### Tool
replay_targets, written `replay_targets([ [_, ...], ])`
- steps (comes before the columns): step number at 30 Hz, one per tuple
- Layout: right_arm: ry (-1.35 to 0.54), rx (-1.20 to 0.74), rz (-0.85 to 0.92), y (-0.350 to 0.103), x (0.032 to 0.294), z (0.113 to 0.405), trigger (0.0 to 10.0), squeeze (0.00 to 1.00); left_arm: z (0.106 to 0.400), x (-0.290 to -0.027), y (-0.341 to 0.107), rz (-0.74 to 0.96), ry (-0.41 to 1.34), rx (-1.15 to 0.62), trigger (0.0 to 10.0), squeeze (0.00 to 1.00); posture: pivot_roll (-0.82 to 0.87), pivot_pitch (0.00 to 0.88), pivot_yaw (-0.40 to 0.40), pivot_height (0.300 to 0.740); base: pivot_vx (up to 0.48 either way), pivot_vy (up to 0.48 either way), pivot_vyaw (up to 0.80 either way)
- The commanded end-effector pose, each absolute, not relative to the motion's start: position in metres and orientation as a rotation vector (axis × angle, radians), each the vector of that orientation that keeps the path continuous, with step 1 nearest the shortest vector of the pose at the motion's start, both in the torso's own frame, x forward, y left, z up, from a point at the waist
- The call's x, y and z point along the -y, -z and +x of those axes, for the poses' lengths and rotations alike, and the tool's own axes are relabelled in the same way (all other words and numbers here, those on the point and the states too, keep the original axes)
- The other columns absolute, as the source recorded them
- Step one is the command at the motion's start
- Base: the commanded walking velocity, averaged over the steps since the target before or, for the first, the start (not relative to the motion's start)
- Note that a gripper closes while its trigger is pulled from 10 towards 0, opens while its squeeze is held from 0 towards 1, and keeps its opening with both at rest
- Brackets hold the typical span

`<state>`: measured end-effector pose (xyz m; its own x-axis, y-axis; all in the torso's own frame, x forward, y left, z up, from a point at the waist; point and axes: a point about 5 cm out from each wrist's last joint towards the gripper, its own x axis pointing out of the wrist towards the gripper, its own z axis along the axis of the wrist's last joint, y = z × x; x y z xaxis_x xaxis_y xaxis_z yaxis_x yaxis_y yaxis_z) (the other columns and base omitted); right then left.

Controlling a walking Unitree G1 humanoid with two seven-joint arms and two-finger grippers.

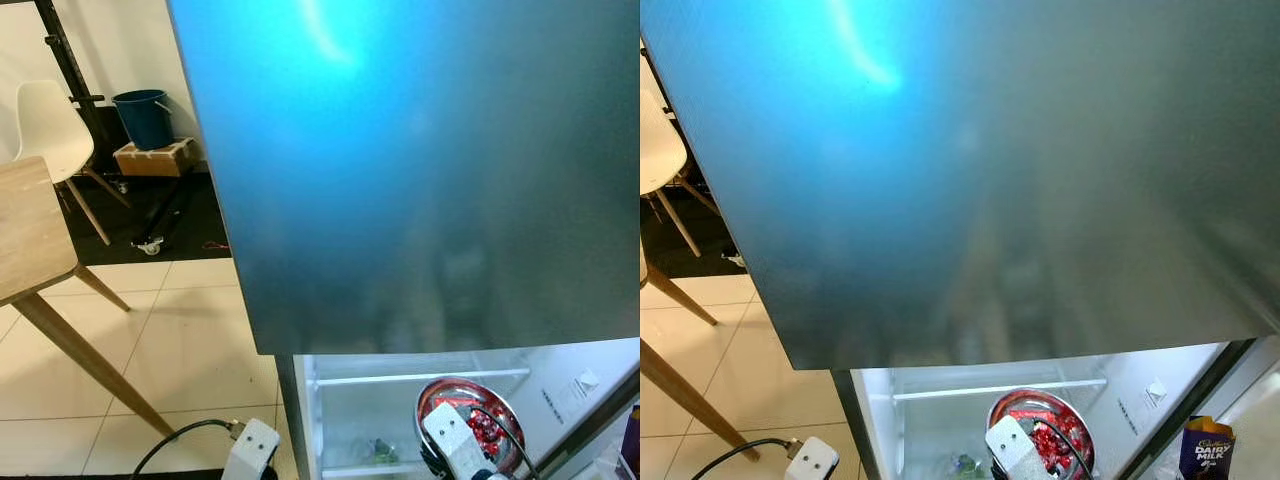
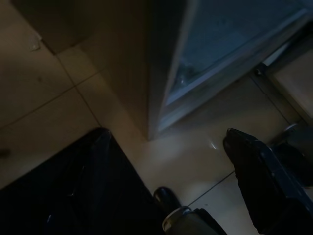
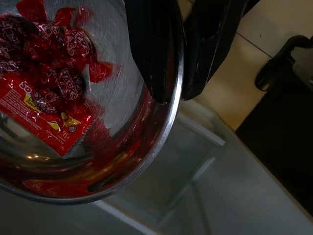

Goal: Restocking fridge

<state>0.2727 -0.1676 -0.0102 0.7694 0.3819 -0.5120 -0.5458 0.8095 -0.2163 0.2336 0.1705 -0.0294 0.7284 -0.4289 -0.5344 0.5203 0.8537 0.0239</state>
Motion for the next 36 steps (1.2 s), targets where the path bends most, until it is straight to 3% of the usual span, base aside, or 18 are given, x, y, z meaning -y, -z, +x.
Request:
replay_targets([
  [1, -0.529, -0.416, -0.386, 0.002, 0.166, 0.278, 10.0, 0.00, 0.229, -0.176, 0.030, 0.208, 0.546, -0.551, 10.0, 0.00, -0.08, 0.144, 0.025, 0.686, 0.000, 0.000, 0.00],
  [16, -0.577, -0.387, -0.421, -0.015, 0.165, 0.296, 10.0, 0.00, 0.242, -0.160, 0.020, 0.202, 0.612, -0.505, 10.0, 0.00, -0.08, 0.141, 0.029, 0.671, 0.000, 0.000, 0.00],
  [36, -0.612, -0.448, -0.489, -0.007, 0.169, 0.291, 10.0, 0.00, 0.252, -0.149, 0.016, 0.282, 0.741, -0.516, 10.0, 0.00, -0.09, 0.133, 0.034, 0.652, 0.000, 0.000, 0.00],
])
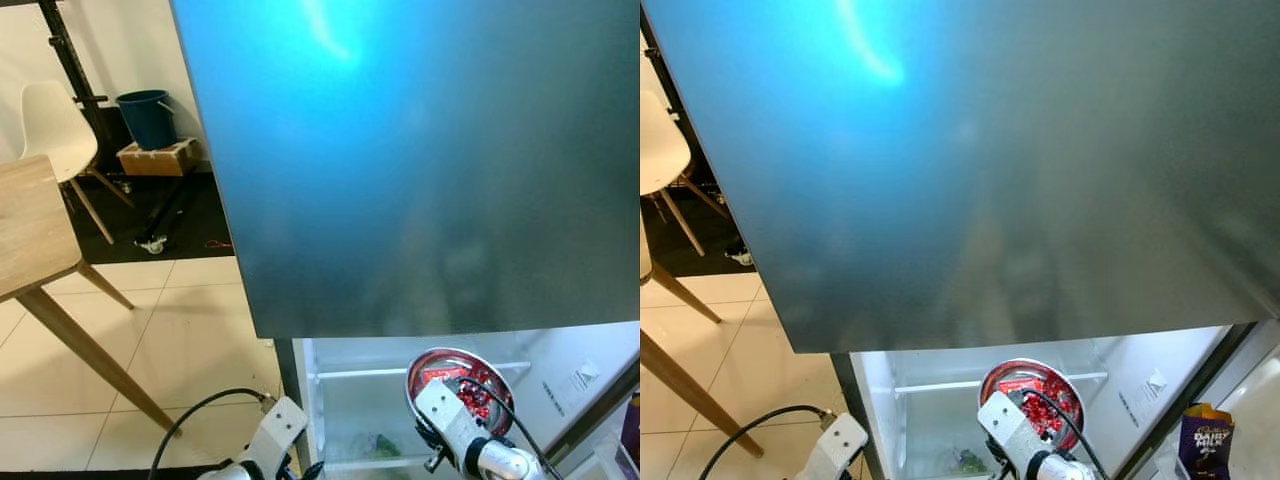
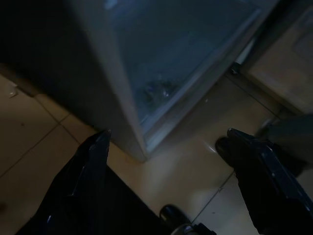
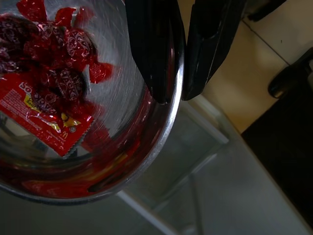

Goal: Restocking fridge

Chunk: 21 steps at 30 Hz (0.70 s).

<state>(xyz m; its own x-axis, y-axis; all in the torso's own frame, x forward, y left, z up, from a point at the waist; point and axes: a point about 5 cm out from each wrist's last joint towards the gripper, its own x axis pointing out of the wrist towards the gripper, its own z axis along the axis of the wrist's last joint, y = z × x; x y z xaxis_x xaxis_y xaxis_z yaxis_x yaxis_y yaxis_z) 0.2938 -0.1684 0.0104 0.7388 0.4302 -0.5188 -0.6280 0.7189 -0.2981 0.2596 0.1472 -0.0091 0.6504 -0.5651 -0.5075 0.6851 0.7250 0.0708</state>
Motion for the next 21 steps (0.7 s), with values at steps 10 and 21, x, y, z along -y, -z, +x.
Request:
replay_targets([
  [10, -0.623, -0.458, -0.485, -0.002, 0.165, 0.285, 10.0, 0.00, 0.250, -0.148, 0.018, 0.283, 0.725, -0.518, 10.0, 0.00, -0.08, 0.138, 0.024, 0.652, 0.000, 0.000, 0.00],
  [21, -0.624, -0.446, -0.489, -0.008, 0.165, 0.292, 10.0, 0.00, 0.255, -0.133, 0.015, 0.281, 0.759, -0.497, 10.0, 0.00, -0.08, 0.157, 0.017, 0.642, 0.000, 0.000, 0.00],
])
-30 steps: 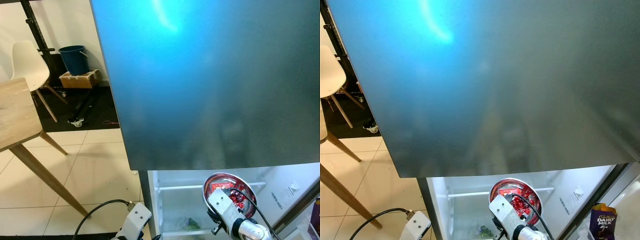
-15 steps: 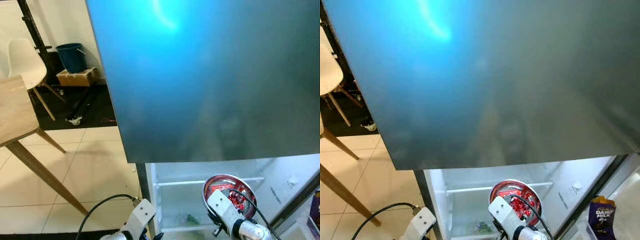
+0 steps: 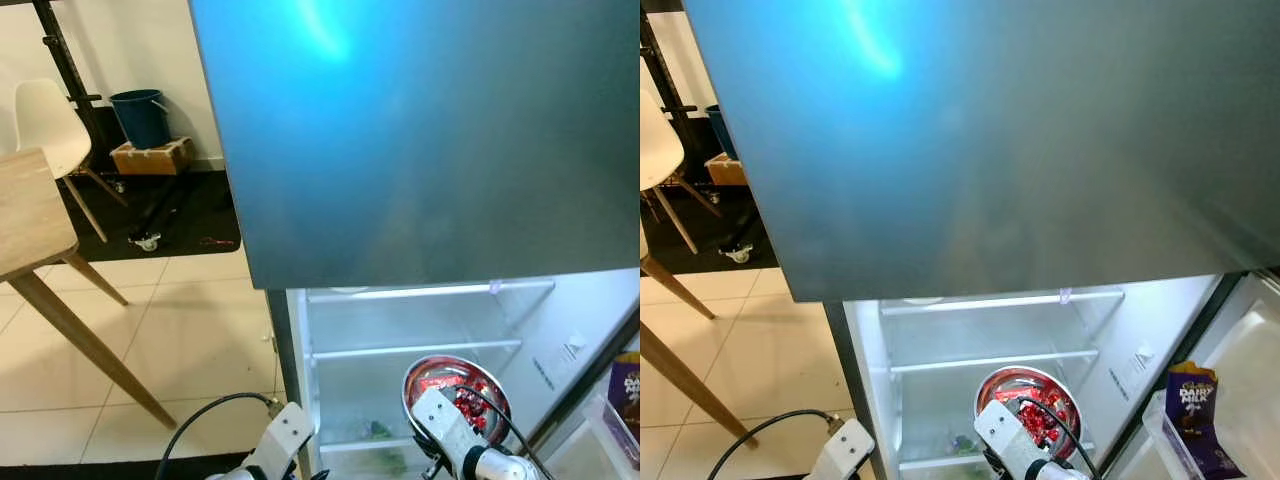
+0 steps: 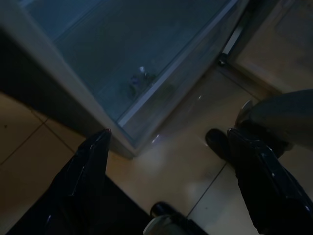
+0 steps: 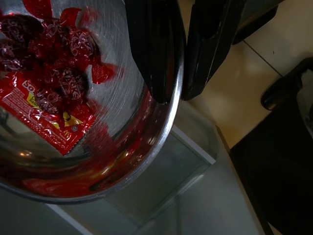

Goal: Restocking fridge

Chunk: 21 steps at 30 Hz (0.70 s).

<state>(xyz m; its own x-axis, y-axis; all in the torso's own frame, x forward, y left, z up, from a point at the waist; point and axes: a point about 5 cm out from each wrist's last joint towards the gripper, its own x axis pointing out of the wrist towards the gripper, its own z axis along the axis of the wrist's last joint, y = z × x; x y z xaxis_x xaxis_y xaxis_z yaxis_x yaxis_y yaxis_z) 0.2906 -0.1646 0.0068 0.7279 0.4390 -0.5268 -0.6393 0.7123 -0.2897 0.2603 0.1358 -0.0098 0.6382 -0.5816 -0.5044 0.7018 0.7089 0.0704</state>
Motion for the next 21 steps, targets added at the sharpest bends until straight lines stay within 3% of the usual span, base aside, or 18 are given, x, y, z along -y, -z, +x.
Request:
replay_targets([
  [1, -0.625, -0.444, -0.487, -0.008, 0.165, 0.292, 10.0, 0.00, 0.256, -0.132, 0.015, 0.282, 0.760, -0.495, 10.0, 0.00, -0.08, 0.157, 0.017, 0.637, 0.000, 0.000, 0.00],
  [13, -0.653, -0.371, -0.541, -0.027, 0.157, 0.309, 10.0, 0.00, 0.261, -0.128, 0.010, 0.291, 0.724, -0.458, 10.0, 0.00, -0.08, 0.182, 0.005, 0.637, 0.000, 0.000, 0.00],
  [21, -0.664, -0.286, -0.626, -0.065, 0.154, 0.340, 10.0, 0.00, 0.263, -0.124, 0.007, 0.286, 0.729, -0.429, 10.0, 0.00, -0.09, 0.199, -0.010, 0.637, 0.000, 0.000, 0.00],
])
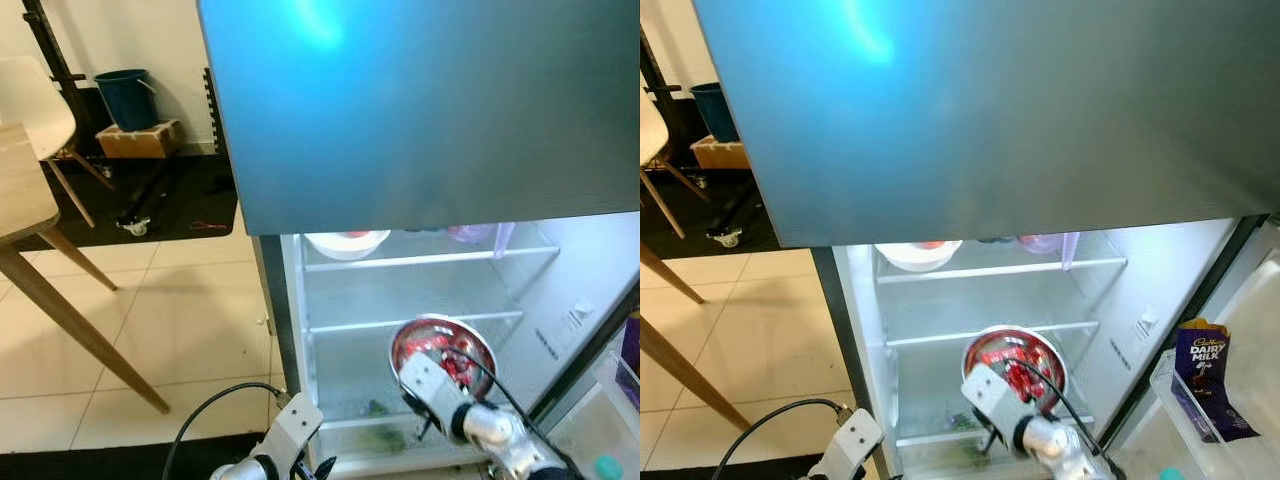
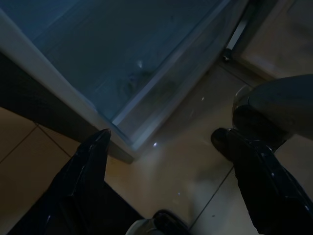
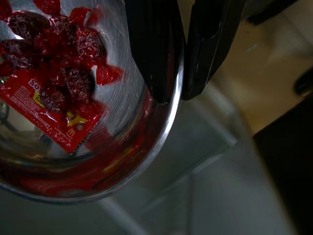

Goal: Restocking fridge

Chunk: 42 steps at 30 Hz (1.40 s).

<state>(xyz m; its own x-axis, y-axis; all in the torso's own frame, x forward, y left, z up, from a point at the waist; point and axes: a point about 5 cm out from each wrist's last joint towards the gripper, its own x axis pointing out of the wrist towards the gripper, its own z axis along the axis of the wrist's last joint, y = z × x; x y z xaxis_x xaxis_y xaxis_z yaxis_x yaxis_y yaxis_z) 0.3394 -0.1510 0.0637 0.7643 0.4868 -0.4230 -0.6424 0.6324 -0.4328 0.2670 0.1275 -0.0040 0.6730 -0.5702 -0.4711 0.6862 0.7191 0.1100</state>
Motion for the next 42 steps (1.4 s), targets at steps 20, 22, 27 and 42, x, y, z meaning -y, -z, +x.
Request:
replay_targets([
  [20, -0.556, -0.281, -0.738, -0.104, 0.162, 0.372, 10.0, 0.00, 0.264, -0.118, -0.006, 0.305, 0.779, -0.355, 10.0, 0.00, -0.04, 0.266, -0.008, 0.618, 0.000, 0.000, 0.00],
  [22, -0.519, -0.280, -0.742, -0.113, 0.166, 0.378, 10.0, 0.00, 0.263, -0.118, -0.008, 0.306, 0.795, -0.348, 10.0, 0.00, -0.03, 0.275, 0.001, 0.618, 0.000, 0.000, 0.00],
  [27, -0.485, -0.285, -0.732, -0.119, 0.171, 0.382, 10.0, 0.00, 0.261, -0.118, -0.011, 0.300, 0.809, -0.338, 10.0, 0.00, -0.02, 0.282, 0.005, 0.618, 0.000, 0.000, 0.00],
  [42, -0.391, -0.237, -0.719, -0.155, 0.182, 0.397, 10.0, 0.00, 0.257, -0.118, -0.021, 0.277, 0.817, -0.297, 10.0, 0.00, 0.00, 0.317, -0.007, 0.618, 0.000, 0.000, 0.00],
])
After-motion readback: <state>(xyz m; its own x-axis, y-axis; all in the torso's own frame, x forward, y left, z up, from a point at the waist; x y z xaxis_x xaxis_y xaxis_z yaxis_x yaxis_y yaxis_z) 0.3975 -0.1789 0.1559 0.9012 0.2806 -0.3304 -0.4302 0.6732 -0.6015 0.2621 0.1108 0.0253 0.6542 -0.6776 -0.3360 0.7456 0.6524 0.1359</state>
